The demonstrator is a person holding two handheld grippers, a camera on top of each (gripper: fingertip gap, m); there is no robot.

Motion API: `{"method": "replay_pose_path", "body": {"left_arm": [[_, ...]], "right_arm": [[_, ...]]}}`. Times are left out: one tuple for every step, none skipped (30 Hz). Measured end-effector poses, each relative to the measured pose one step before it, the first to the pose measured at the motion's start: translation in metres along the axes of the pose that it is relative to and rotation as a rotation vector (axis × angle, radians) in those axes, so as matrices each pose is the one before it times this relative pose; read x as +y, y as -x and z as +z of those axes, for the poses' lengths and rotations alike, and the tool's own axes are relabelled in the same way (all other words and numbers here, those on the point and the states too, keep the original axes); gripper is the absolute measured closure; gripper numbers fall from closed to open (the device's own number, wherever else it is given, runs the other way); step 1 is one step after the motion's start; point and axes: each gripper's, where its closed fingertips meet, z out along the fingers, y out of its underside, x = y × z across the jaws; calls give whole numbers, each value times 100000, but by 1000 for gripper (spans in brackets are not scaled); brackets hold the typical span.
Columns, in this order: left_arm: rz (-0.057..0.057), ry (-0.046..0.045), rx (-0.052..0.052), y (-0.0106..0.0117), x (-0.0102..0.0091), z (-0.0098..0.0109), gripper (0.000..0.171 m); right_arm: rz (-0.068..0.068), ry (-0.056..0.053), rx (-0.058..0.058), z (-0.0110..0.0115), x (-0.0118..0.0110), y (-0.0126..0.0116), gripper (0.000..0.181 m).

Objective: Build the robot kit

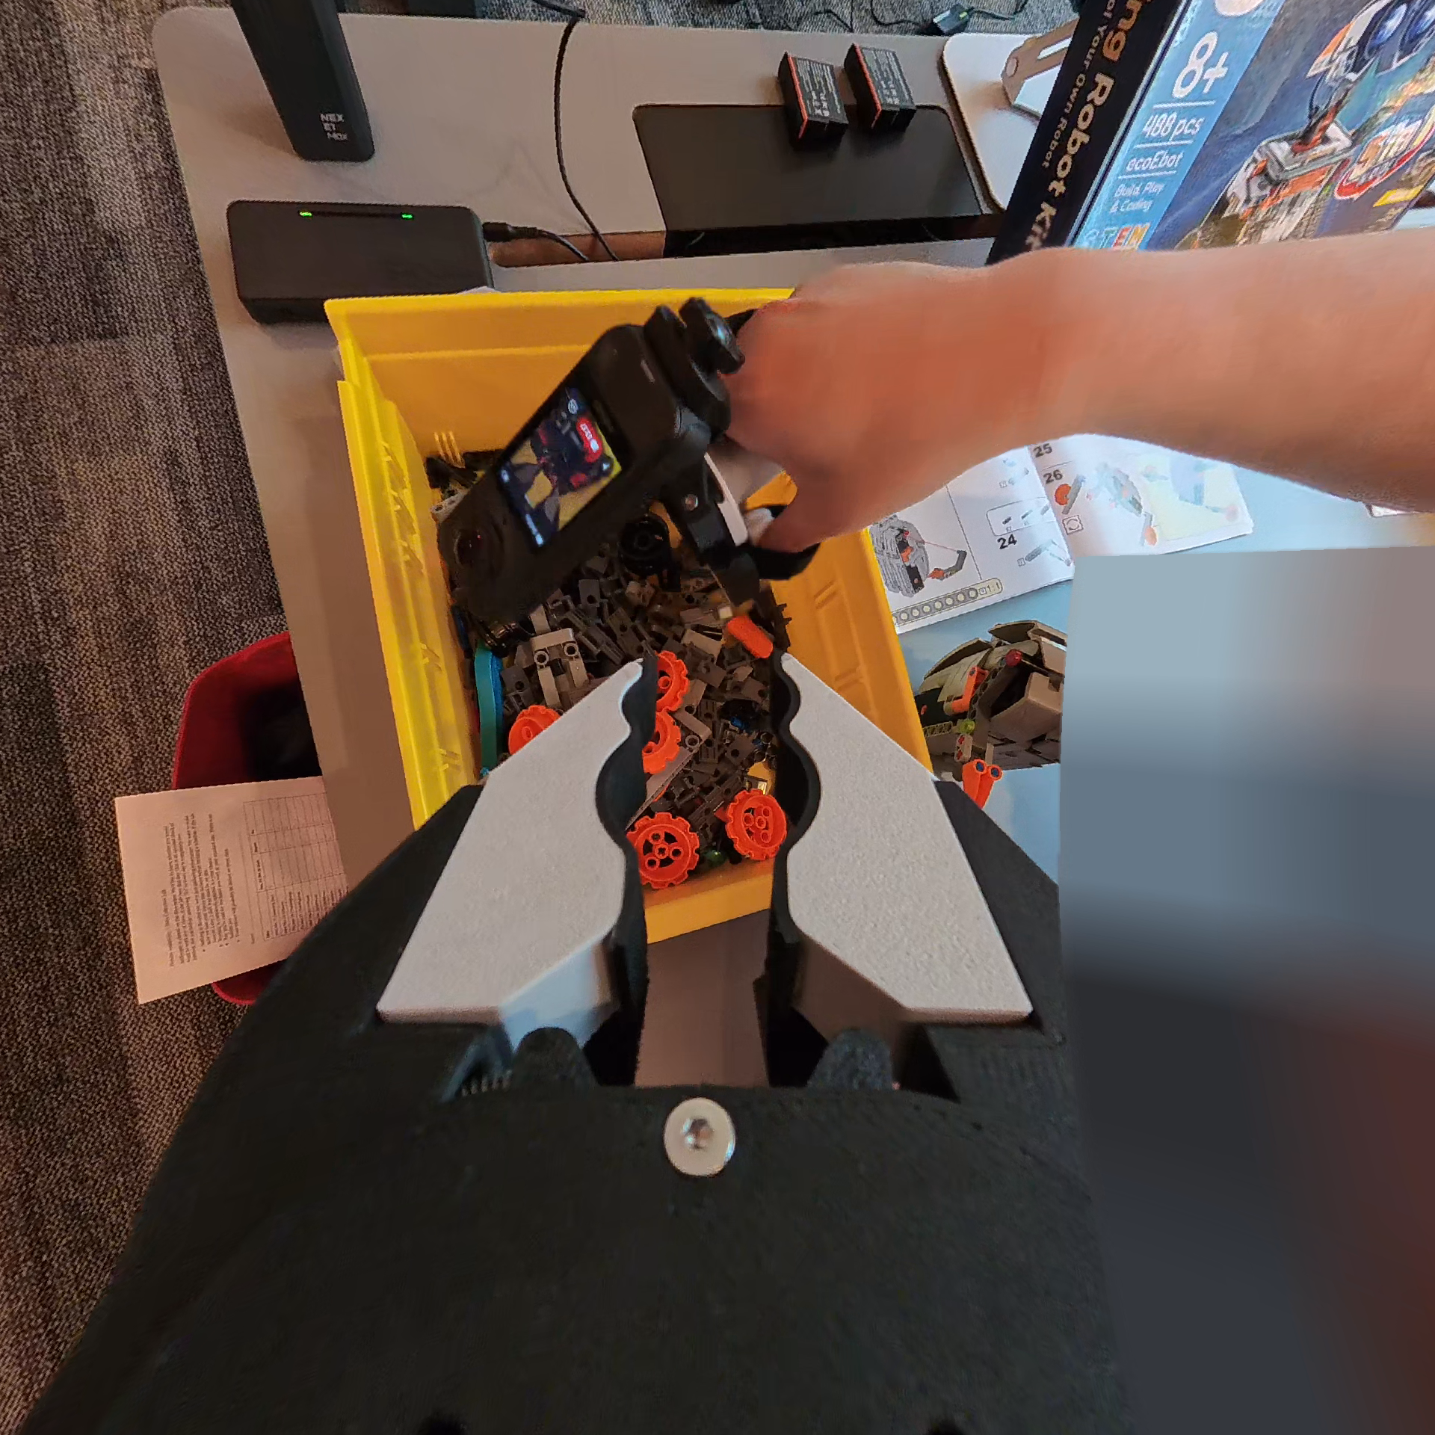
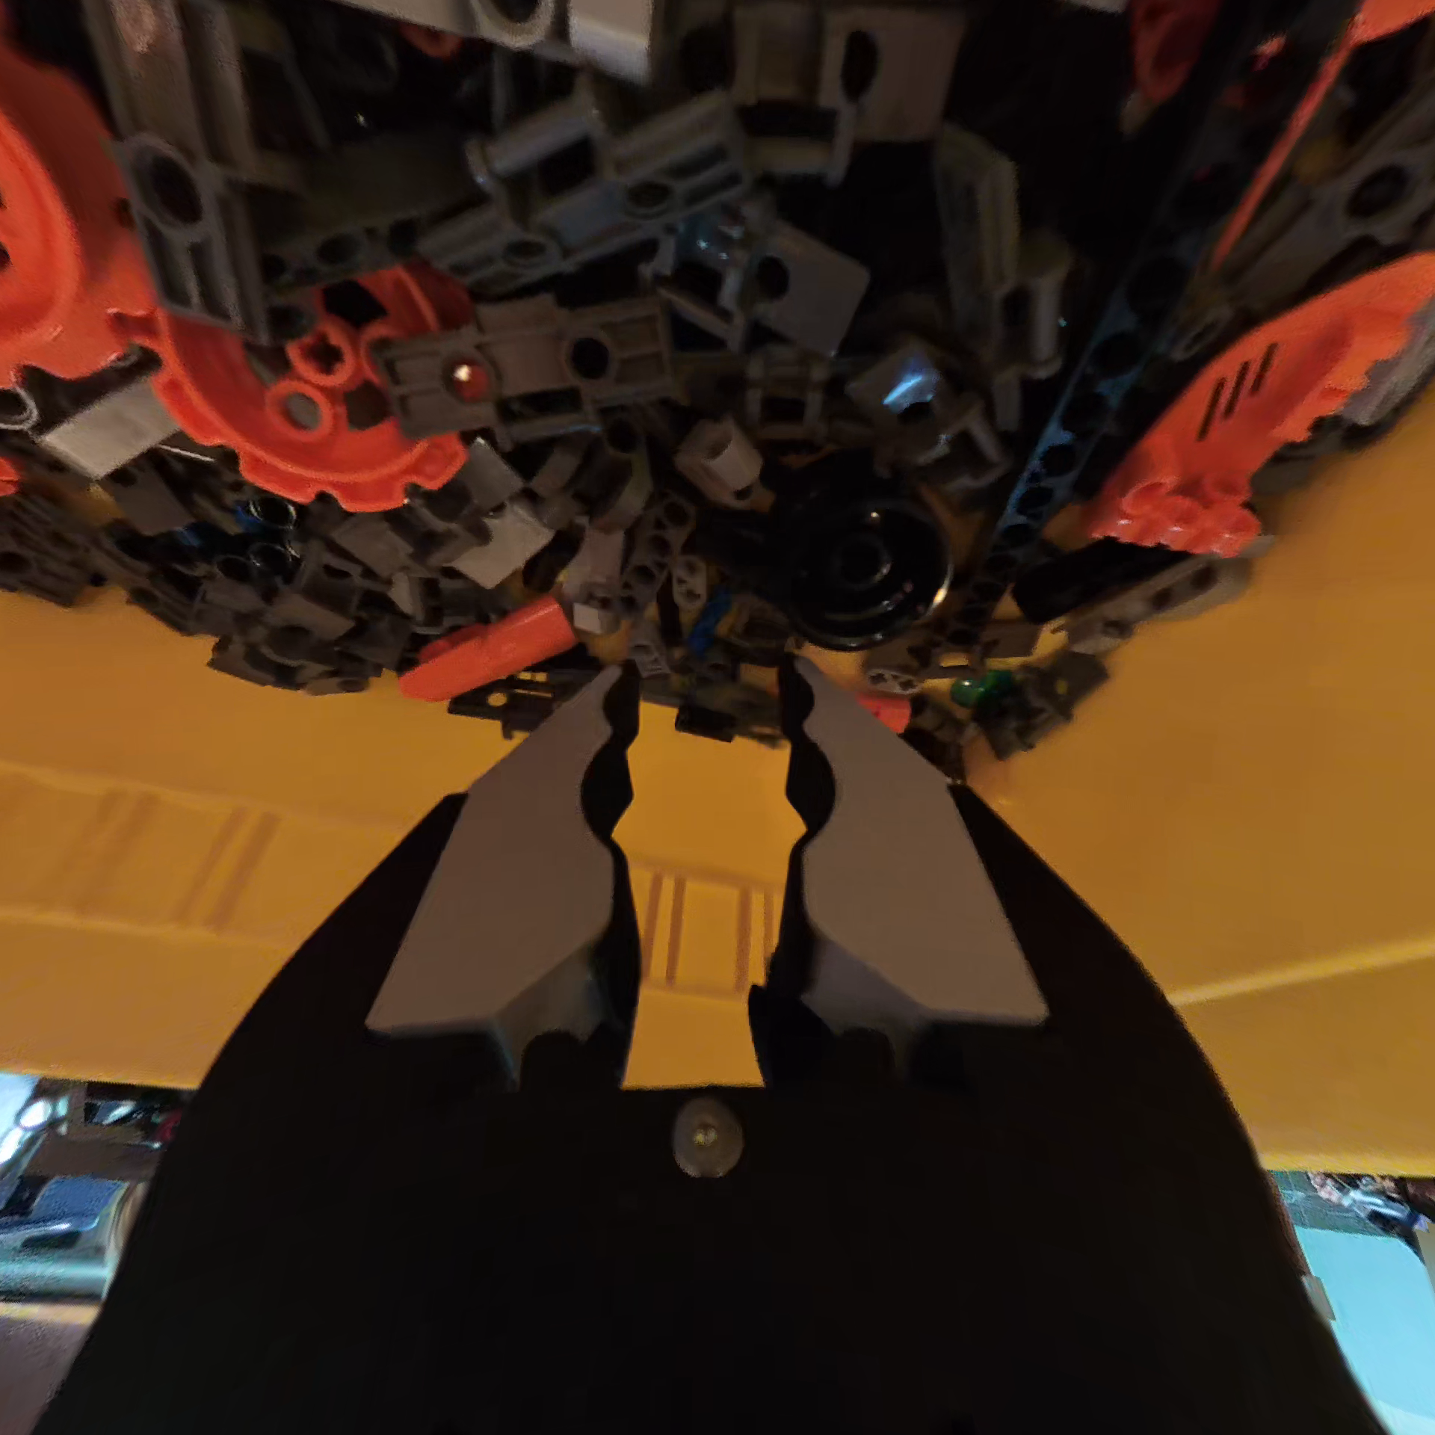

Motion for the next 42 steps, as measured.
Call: {"method": "replay_pose_path", "body": {"left_arm": [[-6,3,100,-1,-3,-1,145],[44,16,103,-9,9,6,145],[-43,4,47,6,7,-11,145],[-98,-36,44,3,1,-8,145],[26,-68,85,-10,-6,-12,145],[154,-98,75,-27,1,-26,145],[129,-150,30,-14,-4,-27,145],[20,-269,6,0,-24,-49,145],[-173,-354,-13,48,-35,-49,145],[-384,-335,-82,78,-37,-57,145],[-505,-390,-243,103,-32,-68,145],[-631,-664,-511,144,-72,-108,145],[-761,-1064,-751,176,-122,-161,145],[-798,-1362,-808,163,-151,-219,145],[-907,-1519,-887,205,-159,-239,145],[-1175,-1622,-1129,282,-185,-260,145],[-1392,-1701,-1149,335,-200,-249,145],[-1417,-1655,-712,301,-217,-214,144],[-1226,-1407,-182,206,-181,-167,144],[-852,-936,145,117,-132,-100,144],[-377,-401,244,28,-53,-41,144],[96,27,160,-28,-6,14,144],[516,356,118,-96,35,53,144],[851,507,309,-171,49,78,144],[989,491,603,-231,48,72,144],[985,475,739,-257,41,79,144],[944,397,629,-229,46,59,144],[734,275,329,-139,35,38,144],[373,149,105,-67,10,15,144],[56,-6,114,-28,-5,11,144],[-165,-25,119,9,-4,20,144],[-230,95,-49,41,8,12,144],[-167,180,-176,51,30,30,144],[-87,157,-98,20,14,24,144],[28,81,-7,-6,8,17,144],[137,32,-8,-30,-5,7,144],[180,12,17,-22,-5,3,144],[119,25,2,-22,4,9,144],[-40,39,-92,18,6,9,144],[-126,25,-33,17,0,10,144],[-123,42,47,3,-7,20,144],[-93,98,-39,11,6,28,144]], "right_arm": [[851,510,-359,0,0,83,147],[586,-377,1437,-86,-46,-261,149],[73,-2180,6439,-257,-258,-1114,155],[400,-1778,9406,-316,-141,-1748,156],[742,-298,6316,-259,120,-1393,163],[852,-2279,2045,-269,-144,-757,165],[1167,-4793,-1292,-435,-505,-172,164],[1541,-5775,-2724,-583,-701,168,163],[908,-5947,-3009,-680,-825,398,158],[-422,-7024,-3470,-710,-1086,688,150],[-631,-8470,-4955,-690,-1385,1064,145],[876,-7648,-5531,-528,-1347,1165,143],[1807,-5407,-5598,-236,-1090,1129,140],[1735,-3461,-5667,62,-784,1084,135],[1782,-2006,-5380,321,-489,991,129],[1883,-964,-4036,550,-258,725,122],[1384,480,-2634,731,25,493,113],[951,1179,-940,827,140,234,101],[1347,-488,-1700,426,-108,281,96],[1714,-2013,-822,126,-318,64,95],[979,-207,-987,25,-49,92,98],[1171,668,-3228,-13,81,428,114],[208,148,-1832,21,47,199,119],[137,858,53,-23,166,-187,124],[-958,2911,5016,-64,569,-1043,150],[-3310,3563,6275,102,733,-1267,157],[-1430,1077,1208,134,394,-496,158],[1340,1158,-131,29,401,-344,158],[1537,-67,-957,-102,155,-169,159],[441,-214,1677,-205,108,-481,160],[-908,-285,4006,-259,102,-771,161],[-1319,918,4931,-235,273,-946,161],[-825,1032,3474,-199,265,-782,161],[136,1060,4237,-210,273,-985,161],[213,617,3518,-207,217,-884,161],[-170,93,2208,-189,138,-692,161],[468,-287,530,-190,79,-436,160],[1152,-683,-254,-229,3,-288,160],[1032,-1091,-979,-252,-84,-89,160],[531,-762,145,-284,-66,-151,160],[-474,-290,1197,-356,-17,-233,159],[-740,-644,2419,-440,-116,-399,156]]}}
